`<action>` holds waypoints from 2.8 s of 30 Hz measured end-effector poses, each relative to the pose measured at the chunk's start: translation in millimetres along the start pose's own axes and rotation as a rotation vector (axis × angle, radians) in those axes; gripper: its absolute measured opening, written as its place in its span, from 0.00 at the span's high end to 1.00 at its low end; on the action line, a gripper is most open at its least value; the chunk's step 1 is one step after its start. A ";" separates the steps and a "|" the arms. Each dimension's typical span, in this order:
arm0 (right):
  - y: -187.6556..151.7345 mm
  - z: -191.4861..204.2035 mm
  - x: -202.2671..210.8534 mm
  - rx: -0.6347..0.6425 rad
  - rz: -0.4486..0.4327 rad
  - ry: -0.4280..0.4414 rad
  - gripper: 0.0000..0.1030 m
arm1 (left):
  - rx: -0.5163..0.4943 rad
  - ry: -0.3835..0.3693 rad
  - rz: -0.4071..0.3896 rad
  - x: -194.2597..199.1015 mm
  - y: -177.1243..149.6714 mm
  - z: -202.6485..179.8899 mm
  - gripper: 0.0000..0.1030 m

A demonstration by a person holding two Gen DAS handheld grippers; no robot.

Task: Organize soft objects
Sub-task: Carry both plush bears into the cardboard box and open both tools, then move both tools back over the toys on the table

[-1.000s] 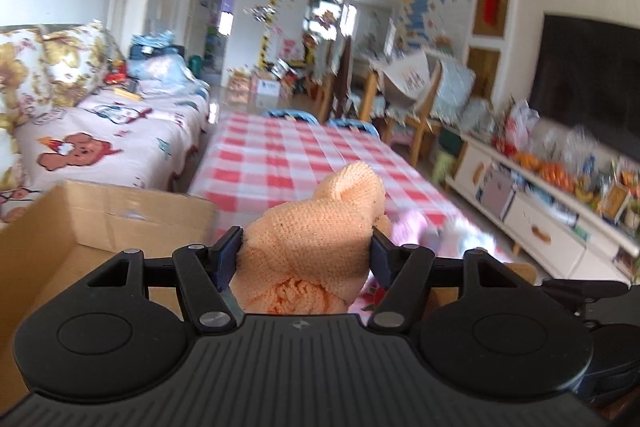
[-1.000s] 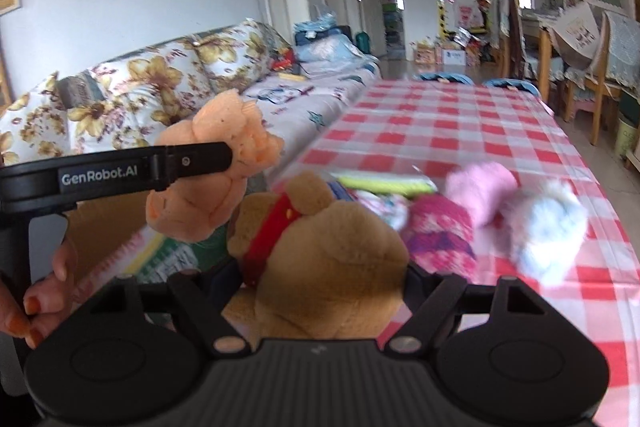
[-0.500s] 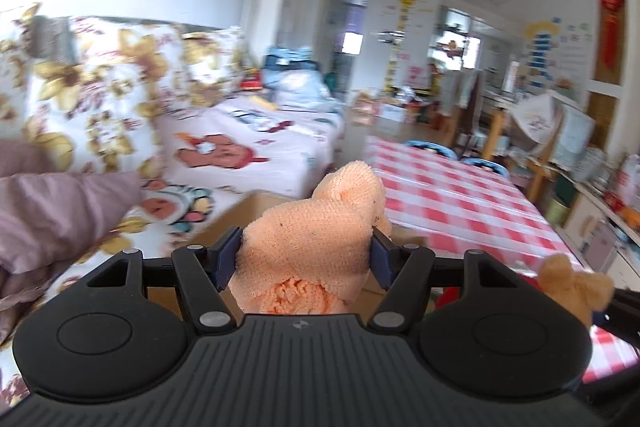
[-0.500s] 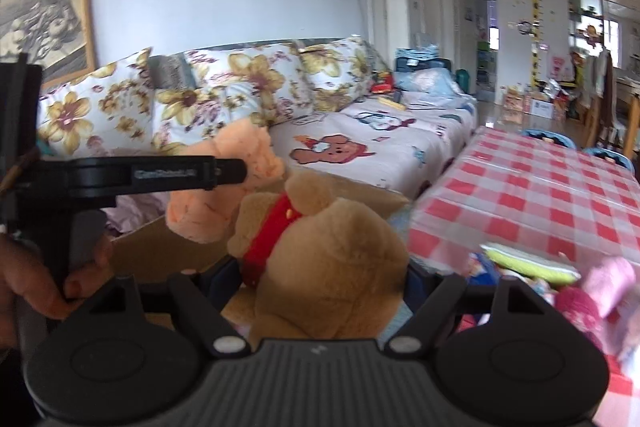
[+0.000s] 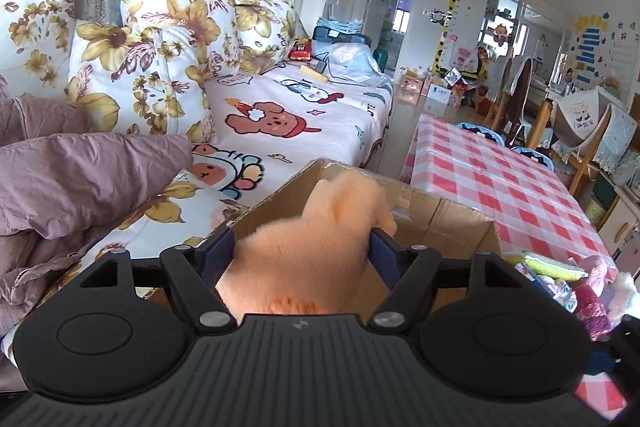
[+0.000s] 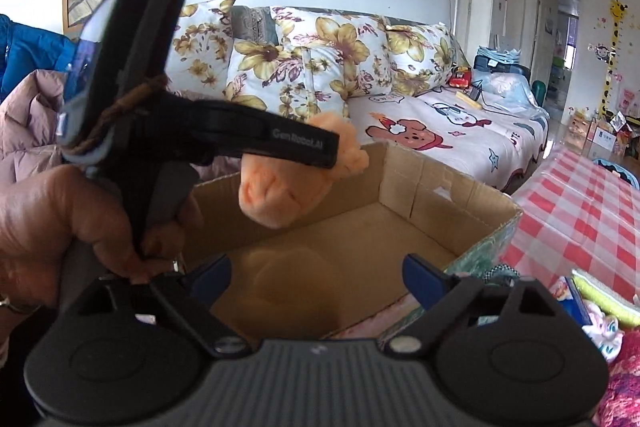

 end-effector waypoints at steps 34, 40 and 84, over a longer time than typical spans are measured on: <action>-75.9 -114.0 83.9 -0.339 -0.055 -0.202 0.08 | -0.238 0.007 -0.032 11.0 -18.2 -35.4 0.04; -88.3 -130.6 99.5 -0.383 -0.074 -0.234 0.08 | -0.272 -0.006 -0.030 9.4 -19.7 -43.7 0.04; -186.8 -261.8 165.9 -0.742 -0.105 -0.448 0.08 | -0.513 -0.172 0.082 -33.9 -43.4 -85.4 0.04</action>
Point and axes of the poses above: each gripper's, at about its wrist camera, not at the fingertips, and x roughly against the way its jaws point, z to its left, y to its top, the point moved 9 cm from there along -x, roughly the way its jaws point, and after that the axes turned 15 degrees about z, right-handed, at the moved point
